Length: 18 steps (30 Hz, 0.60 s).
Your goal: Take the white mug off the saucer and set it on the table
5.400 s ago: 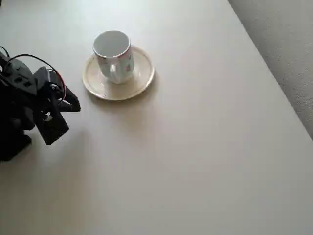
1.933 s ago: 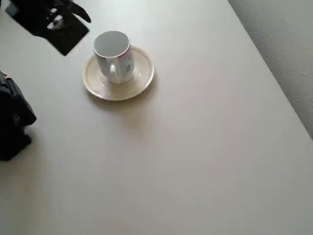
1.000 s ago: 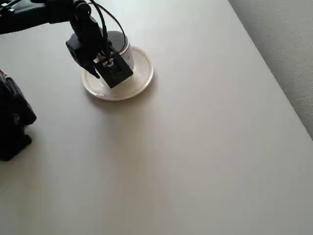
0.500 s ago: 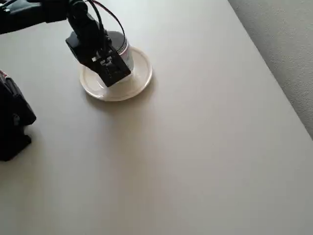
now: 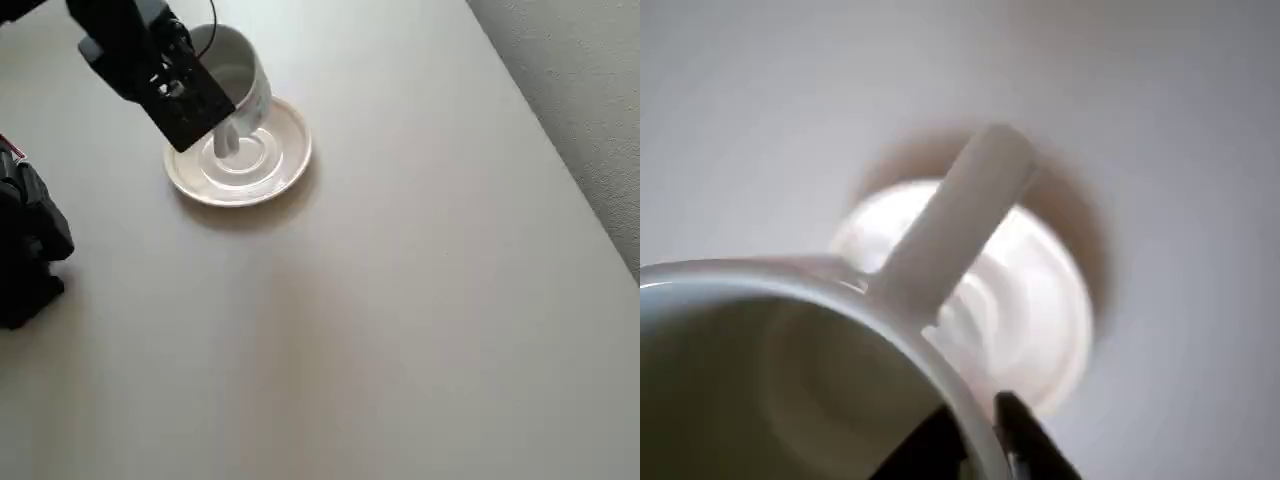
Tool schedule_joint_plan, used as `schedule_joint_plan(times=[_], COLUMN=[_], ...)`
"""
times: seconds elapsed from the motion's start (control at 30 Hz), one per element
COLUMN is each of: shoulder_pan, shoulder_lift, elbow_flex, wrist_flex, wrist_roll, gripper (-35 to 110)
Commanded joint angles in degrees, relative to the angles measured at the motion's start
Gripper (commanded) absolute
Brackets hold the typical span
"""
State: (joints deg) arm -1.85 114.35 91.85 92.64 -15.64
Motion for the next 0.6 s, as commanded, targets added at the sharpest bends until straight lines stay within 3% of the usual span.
schedule_joint_plan(times=[0.0,0.27,0.57], shoulder_pan=[11.25,24.70,28.92], shoulder_lift=[4.13,3.16,2.90], elbow_flex=[-2.37,13.62,30.23], wrist_flex=[-0.88,-13.36,-28.21], wrist_roll=[-10.81,-27.07,-35.51], gripper=[-2,-2,-2])
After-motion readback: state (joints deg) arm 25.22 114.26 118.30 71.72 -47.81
